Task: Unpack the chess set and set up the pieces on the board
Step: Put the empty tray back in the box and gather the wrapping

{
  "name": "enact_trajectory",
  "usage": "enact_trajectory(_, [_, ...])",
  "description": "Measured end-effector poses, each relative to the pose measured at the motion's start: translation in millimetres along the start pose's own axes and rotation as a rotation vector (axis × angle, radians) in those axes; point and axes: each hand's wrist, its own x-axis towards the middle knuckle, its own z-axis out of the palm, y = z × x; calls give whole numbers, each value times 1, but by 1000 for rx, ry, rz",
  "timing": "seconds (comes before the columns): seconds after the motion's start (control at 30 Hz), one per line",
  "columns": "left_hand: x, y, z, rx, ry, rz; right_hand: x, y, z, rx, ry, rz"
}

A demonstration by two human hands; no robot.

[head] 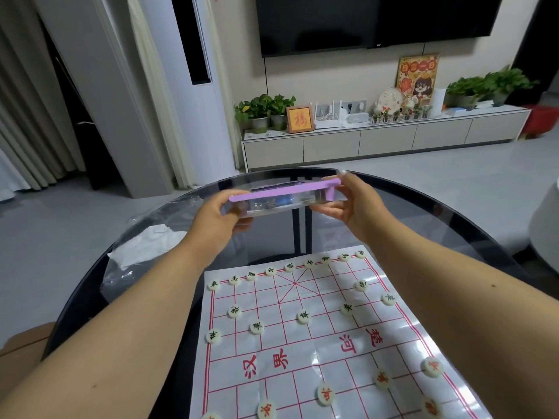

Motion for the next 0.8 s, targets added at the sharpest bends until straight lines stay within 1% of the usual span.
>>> enact_trajectory(0.07, [-2,1,0,-131,-54,12,-2,0,-3,-223,-33,-60])
enact_trajectory(0.13, [-3,5,-1,-275,-112,-18,-4,-1,-5,-313,9,-133])
enact_trajectory(0.2, [-3,7,-3,-346,-146,-23,-4,-3,-6,-378,53,-203])
enact_trajectory(0.27, [-1,6,-3,-287,-116,7,-1,-2,-6,-489,80,-264])
enact_trajectory(0.33, [0,5,0,-149,-51,76,1,0,-5,-593,103,-320])
enact_trajectory(0.4, [1,3,2,-83,3,139,1,2,-5,-697,116,-366])
enact_trajectory(0.5, [4,1,1,-37,42,163,0,5,-7,-813,139,-423])
enact_trajectory(0.63, [3,0,0,-12,59,167,0,6,-7,-832,136,-435])
enact_trajectory(0.8, [1,3,2,-43,65,169,0,5,-7,-969,139,-503])
